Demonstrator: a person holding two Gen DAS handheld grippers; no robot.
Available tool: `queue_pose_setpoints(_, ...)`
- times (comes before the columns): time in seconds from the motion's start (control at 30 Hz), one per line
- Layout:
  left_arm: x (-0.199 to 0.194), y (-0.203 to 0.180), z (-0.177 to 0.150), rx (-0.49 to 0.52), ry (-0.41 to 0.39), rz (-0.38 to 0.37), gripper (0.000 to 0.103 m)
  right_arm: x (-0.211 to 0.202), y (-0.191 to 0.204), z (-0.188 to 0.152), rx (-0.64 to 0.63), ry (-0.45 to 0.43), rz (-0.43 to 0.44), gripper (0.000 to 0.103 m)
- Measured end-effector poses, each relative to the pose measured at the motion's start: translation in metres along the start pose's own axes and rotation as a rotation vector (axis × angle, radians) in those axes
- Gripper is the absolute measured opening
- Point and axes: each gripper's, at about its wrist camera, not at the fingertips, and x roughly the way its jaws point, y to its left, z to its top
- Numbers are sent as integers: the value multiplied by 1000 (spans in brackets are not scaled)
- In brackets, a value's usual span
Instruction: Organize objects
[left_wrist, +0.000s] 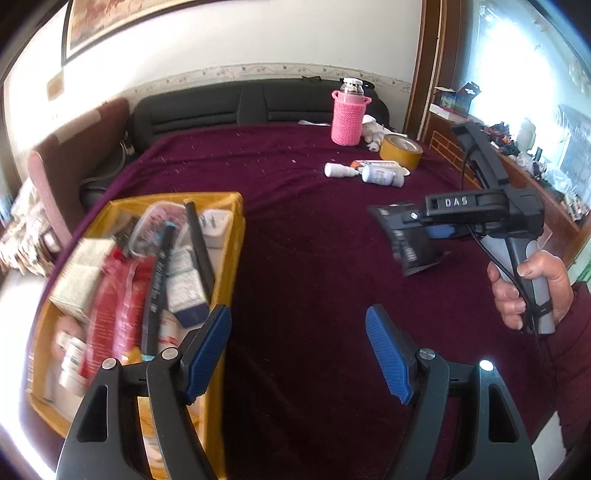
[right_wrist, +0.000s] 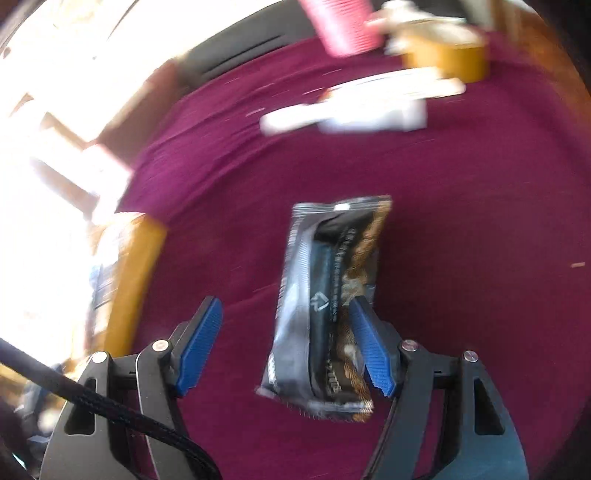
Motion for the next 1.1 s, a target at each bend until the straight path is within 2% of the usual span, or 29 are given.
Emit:
queue_pose_setpoints(0.17, 24, 5, -18, -71, 79, -103, 70, -30, 11, 0, 5, -106, 33, 71)
queue_pose_setpoints(0.27, 20, 13, -28, -133, 109, -123, 70, -46, -3, -1, 29, -255, -67, 72)
queue_pose_setpoints(0.33, 11, 16, -32, -143, 106, -121, 70, -50, -15, -6, 63, -327, -62, 72)
queue_pose_setpoints(0.4, -3, 21, -34, -139, 71, -78, 70, -49, -28, -14, 119, -375, -25, 72)
queue_pose_setpoints(0.5, -23, 31, -36, -144, 12, -6, 70, -45, -39, -16, 151, -377, -27, 72)
queue_pose_setpoints(0.67, -35, 45, -40, -184, -14, 51, 70, -28, -53, -17, 190, -328, -12, 72)
queue_pose_setpoints(0.77, -28, 45, -40, -211, 0, 28, 70, -18, -50, -12, 155, -300, -57, 72)
queue_pose_setpoints(0.9, -12, 24, -39, -195, 32, -47, 70, -18, -46, -15, 135, -318, -93, 72)
queue_pose_setpoints(1.03, 5, -11, -25, -133, 64, -133, 70, -22, -62, -18, 200, -346, -32, 72)
queue_pose_setpoints(1.1, 12, -21, -17, -113, 56, -139, 70, -25, -70, -19, 233, -358, 2, 72)
